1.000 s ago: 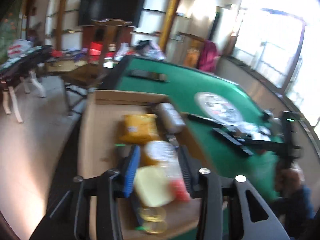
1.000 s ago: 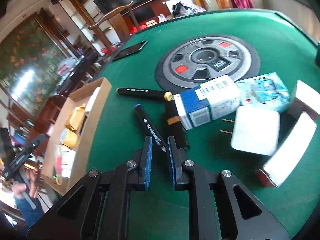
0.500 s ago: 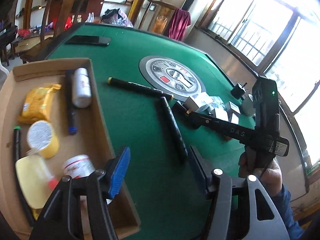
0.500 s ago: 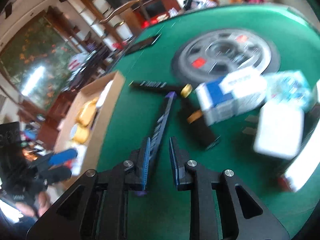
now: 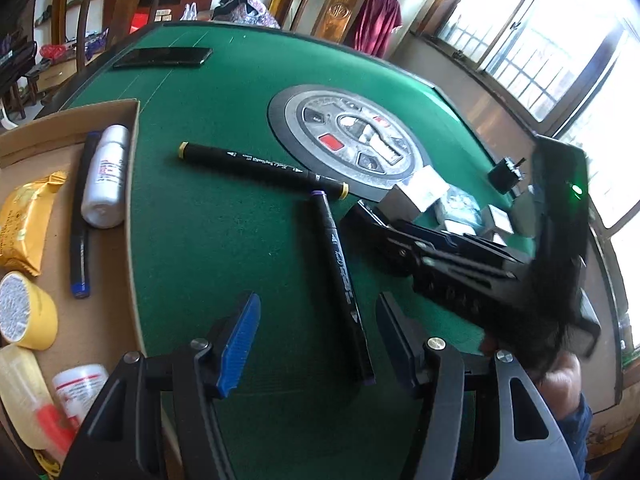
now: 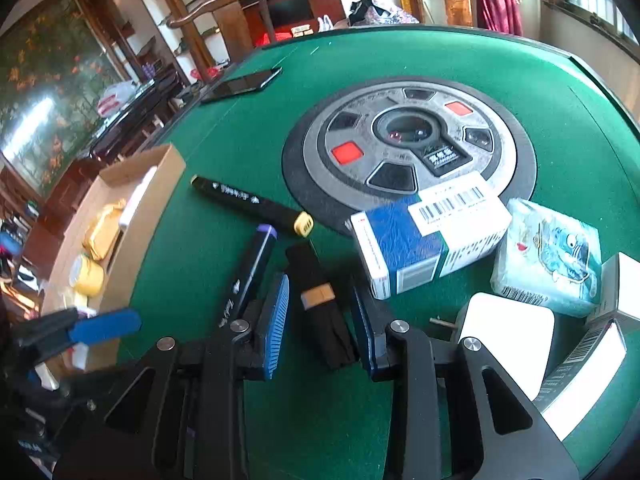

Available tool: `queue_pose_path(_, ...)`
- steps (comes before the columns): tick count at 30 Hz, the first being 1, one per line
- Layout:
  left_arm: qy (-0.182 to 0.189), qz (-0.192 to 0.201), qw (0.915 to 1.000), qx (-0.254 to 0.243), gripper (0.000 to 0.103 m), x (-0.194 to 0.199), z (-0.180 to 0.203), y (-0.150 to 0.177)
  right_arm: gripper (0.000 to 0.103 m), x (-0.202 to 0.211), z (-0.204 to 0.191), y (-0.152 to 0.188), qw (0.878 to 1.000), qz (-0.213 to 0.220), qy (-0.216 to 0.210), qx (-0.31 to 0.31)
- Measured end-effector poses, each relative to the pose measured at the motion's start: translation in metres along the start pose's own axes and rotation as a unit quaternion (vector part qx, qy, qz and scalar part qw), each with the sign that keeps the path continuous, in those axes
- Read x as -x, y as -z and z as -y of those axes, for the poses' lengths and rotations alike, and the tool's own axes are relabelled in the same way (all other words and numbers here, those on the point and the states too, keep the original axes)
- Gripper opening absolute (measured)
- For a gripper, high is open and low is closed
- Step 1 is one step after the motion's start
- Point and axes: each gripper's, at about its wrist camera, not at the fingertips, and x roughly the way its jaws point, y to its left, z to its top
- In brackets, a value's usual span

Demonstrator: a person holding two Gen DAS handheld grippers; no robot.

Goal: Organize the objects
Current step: 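Grasp the gold-banded black marker with the right gripper while the left gripper approaches the purple-capped marker, then close the left gripper on the purple-capped black marker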

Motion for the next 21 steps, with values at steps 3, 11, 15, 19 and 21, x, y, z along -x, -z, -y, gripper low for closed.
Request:
queue_pose_path(3, -0.016, -0.005, 0.9999, -0.005, 0.06, -0.009, 0.005, -0.001, 0.029, 0.002, -0.005, 0.004, 0.999, 0.001, 0.027, 0.02)
queue_pose_path(11, -0.063, -0.005, 0.9976, -0.028, 0.06, -0.034, 0.022, -0.006, 0.017, 0.024, 0.025, 0.014, 0.999, 0.027, 0.005, -0.042)
queue_pose_path(15, -0.089, 0.005, 0.9949, -0.047, 0.041, -0.041, 0.032, -0.009, 0.017, 0.021, 0.036, 0.018, 0.997, 0.018, -0.021, -0.07)
queue_pose_path(19, -0.11, 0.018, 0.9915, -0.068, 0.013, -0.044, 0.036, -0.009, 0.017, 0.021, 0.036, 0.02, 0.997, 0.019, -0.02, -0.072)
queue_pose_path(21, -0.108, 0.023, 0.9916, -0.067, 0.013, -0.042, 0.034, -0.006, 0.018, 0.021, 0.032, 0.021, 0.998, 0.02, -0.014, -0.065)
